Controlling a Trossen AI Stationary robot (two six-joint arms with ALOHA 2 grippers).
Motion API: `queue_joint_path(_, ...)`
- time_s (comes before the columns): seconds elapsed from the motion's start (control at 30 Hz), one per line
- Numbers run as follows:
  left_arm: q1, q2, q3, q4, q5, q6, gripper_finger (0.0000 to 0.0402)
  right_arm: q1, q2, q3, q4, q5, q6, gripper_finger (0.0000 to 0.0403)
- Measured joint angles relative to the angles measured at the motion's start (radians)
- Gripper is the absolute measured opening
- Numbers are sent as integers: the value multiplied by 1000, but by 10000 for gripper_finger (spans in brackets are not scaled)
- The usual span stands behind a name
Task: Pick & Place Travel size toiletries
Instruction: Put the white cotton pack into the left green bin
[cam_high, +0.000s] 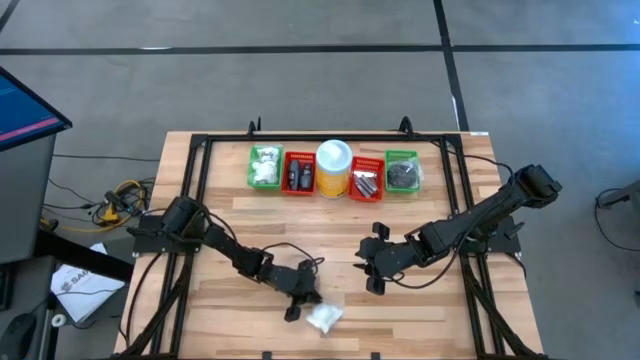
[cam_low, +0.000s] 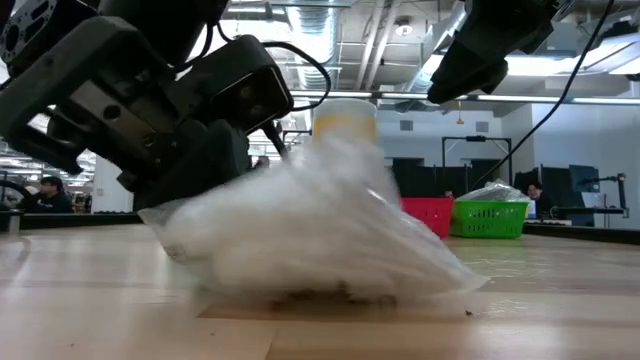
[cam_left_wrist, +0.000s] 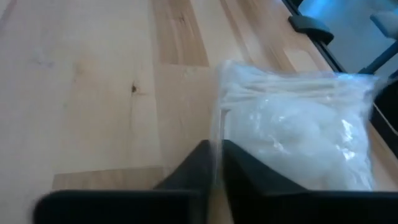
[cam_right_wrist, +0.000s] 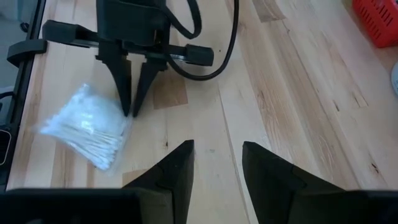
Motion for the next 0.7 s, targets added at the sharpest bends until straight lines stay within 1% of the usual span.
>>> queue_joint_path(0.03, -1, 0, 0, -1, 0, 10, 20, 0, 0, 0, 0, 0, 0, 127)
queue_joint_path(0.13, -1, 1, 0, -2, 4, 17, 6, 0, 0, 0, 0, 0, 0, 127)
queue_joint_path(0.27, -1, -12, -2, -9, -9, 25, 2, 0, 0, 0, 0, 0, 0, 127)
queue_joint_path(0.43, -7, -85, -2, -40, -29, 61, 1, 0, 0, 0, 0, 0, 0, 127)
queue_joint_path(0.53, -17, -138, -2, -86, -63, 79, 1, 0, 0, 0, 0, 0, 0, 127)
queue_joint_path(0.6, -24, -177, -2, -145, -95, 81, 1, 0, 0, 0, 0, 0, 0, 127)
queue_joint_path(0.7, -37, -229, -2, -235, -172, 81, 1, 0, 0, 0, 0, 0, 0, 127)
